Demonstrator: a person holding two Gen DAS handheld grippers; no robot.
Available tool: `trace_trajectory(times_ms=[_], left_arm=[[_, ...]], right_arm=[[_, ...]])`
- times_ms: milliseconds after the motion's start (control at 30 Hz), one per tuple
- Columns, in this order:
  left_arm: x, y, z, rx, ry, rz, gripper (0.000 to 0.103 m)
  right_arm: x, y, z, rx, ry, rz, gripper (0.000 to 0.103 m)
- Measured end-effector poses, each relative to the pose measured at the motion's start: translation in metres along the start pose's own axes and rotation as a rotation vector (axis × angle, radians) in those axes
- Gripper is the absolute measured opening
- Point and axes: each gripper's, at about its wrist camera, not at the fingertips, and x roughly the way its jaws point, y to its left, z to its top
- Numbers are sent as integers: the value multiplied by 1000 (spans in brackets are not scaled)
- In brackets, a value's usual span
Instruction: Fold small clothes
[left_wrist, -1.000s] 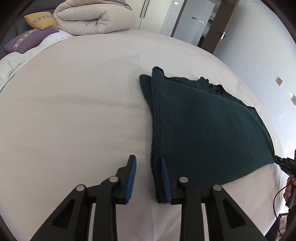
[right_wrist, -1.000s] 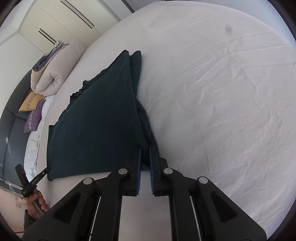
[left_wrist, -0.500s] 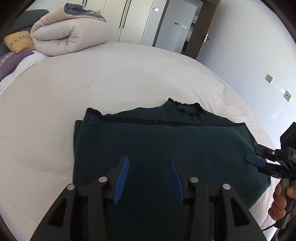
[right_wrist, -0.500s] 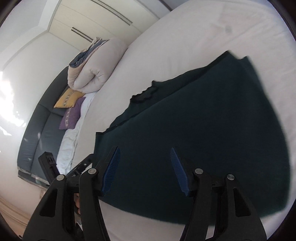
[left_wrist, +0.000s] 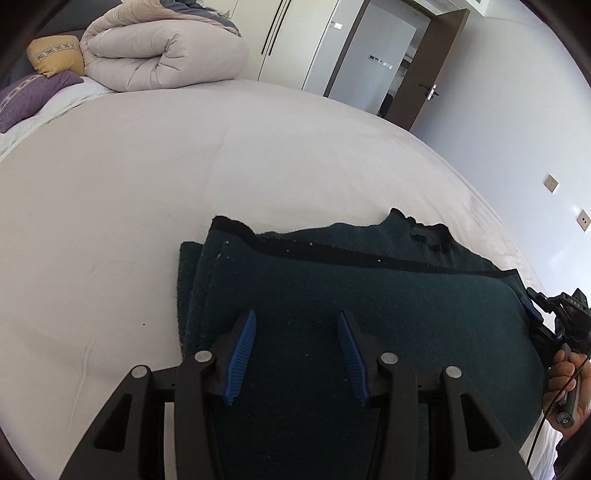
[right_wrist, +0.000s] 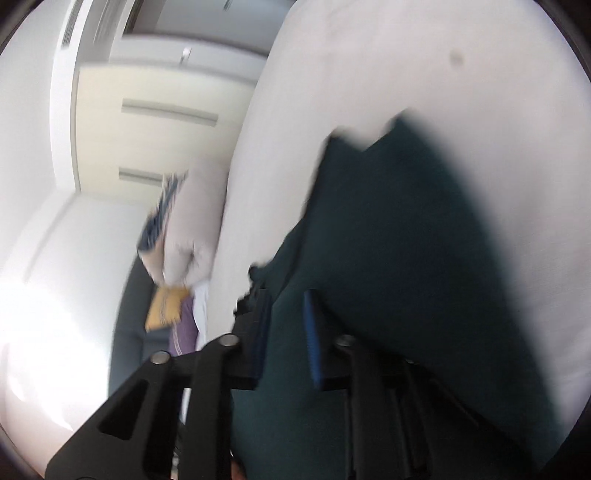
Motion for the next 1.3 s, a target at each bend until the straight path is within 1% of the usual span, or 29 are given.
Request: trace_trajectory(times_ms=[33, 133, 167, 200, 233, 267, 300, 333, 367, 400, 467, 500, 533, 567, 600, 667, 700, 733, 767, 800, 833, 933, 967, 1133, 1167, 1200, 1233, 1267, 1300], left_arm=[[0, 3, 0, -17, -5, -14, 49], [0, 10, 1, -65, -16, -54, 49], [-1, 10, 1, -71, -15, -55, 49], [-4, 11, 0, -74, -15, -49, 49], [-8, 10, -1, -73, -12, -40, 49], [-11, 8, -2, -72, -6, -25, 49], [-15, 6, -4, -73, 1, -11, 50], [-19, 3, -6, -77, 6, -6, 54], [-25, -1, -9, -83, 7, -8, 57], [-33, -6, -13, -86, -2, -21, 61], [-44, -19, -22, -68, -21, -51, 66], [-46, -27, -28, -52, -17, -60, 68], [-45, -33, -33, -41, -6, -64, 69], [-43, -38, -39, -30, 10, -66, 69], [-40, -40, -45, -15, 25, -55, 69], [-41, -38, -52, -5, 22, -42, 69], [-44, -34, -53, -13, 17, -51, 69], [-46, -30, -53, -24, 16, -59, 69], [-49, -25, -54, -36, 14, -59, 69], [-51, -18, -54, -49, 11, -57, 69], [-53, -13, -55, -58, 10, -63, 68], [-59, 4, -59, -104, 10, -98, 61], [-62, 8, -60, -121, 9, -104, 60], [-88, 29, -68, -207, -25, -103, 61], [-94, 33, -68, -220, -33, -91, 65], [-101, 39, -69, -237, -43, -44, 75], [-109, 44, -71, -254, -59, -24, 79], [-117, 52, -71, -279, -81, -30, 80], [-120, 58, -72, -298, -85, -35, 84]], right_arm=[[-10, -4, 2, -9, -35, -8, 12], [-37, -13, -1, -69, -140, -84, 11], [-47, -26, -4, -54, -172, -65, 11], [-53, -37, -5, -19, -183, -32, 5], [-59, -44, -7, 15, -189, -21, 4], [-64, -44, -9, 17, -199, -40, 4], [-68, -39, -11, -2, -208, -92, 5], [-72, -34, -15, -15, -212, -160, 9], [-76, -28, -19, -22, -211, -205, 10], [-79, -20, -25, -34, -212, -204, 11], [-82, -1, -42, -61, -213, -109, 11], [-77, 10, -53, -74, -198, -59, 11], [-67, 23, -65, -102, -156, -21, 11], [-51, 34, -75, -141, -89, -9, 11], [-39, 43, -81, -180, -16, -19, 11], [-11, 48, -94, -224, 83, -48, 11], [2, 41, -98, -209, 116, -83, 11], [8, 30, -97, -167, 127, -123, 9], [12, 18, -96, -127, 121, -117, 5], [8, 9, -93, -97, 99, -78, 5], [-4, 4, -92, -79, 67, -65, 5], [-26, -9, -85, -54, -6, -102, 5], [-38, -18, -85, -42, -28, -119, 5], [-87, -27, -81, -24, -116, -165, 9], [-93, -25, -82, -31, -121, -177, 10], [-97, -21, -87, -50, -127, -188, 13], [-102, -18, -88, -68, -131, -200, 24], [-109, -15, -91, -82, -136, -209, 31], [-110, -10, -96, -87, -145, -203, 53]])
